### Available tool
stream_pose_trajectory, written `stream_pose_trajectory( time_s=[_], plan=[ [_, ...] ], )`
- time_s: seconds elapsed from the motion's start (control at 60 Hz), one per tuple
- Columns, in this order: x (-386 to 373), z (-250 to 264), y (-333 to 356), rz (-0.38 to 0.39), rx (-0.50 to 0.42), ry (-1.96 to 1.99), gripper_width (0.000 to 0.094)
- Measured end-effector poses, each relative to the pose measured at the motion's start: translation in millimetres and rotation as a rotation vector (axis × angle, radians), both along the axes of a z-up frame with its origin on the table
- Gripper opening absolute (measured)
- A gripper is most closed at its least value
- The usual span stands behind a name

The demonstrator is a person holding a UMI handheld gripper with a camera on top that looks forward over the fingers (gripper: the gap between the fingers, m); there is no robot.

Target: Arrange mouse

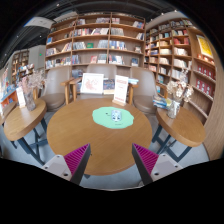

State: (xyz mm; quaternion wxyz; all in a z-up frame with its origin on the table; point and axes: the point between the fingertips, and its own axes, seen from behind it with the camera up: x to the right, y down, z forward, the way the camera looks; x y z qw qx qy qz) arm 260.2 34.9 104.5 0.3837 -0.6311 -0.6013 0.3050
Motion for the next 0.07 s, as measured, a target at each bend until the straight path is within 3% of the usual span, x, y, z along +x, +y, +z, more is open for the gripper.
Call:
stream_pose_trajectory(
  time_s=[0.067],
  plan=[
    [-0.2,2.9,-1.5,0.000,-0.010,0.010,0.0857]
  ],
)
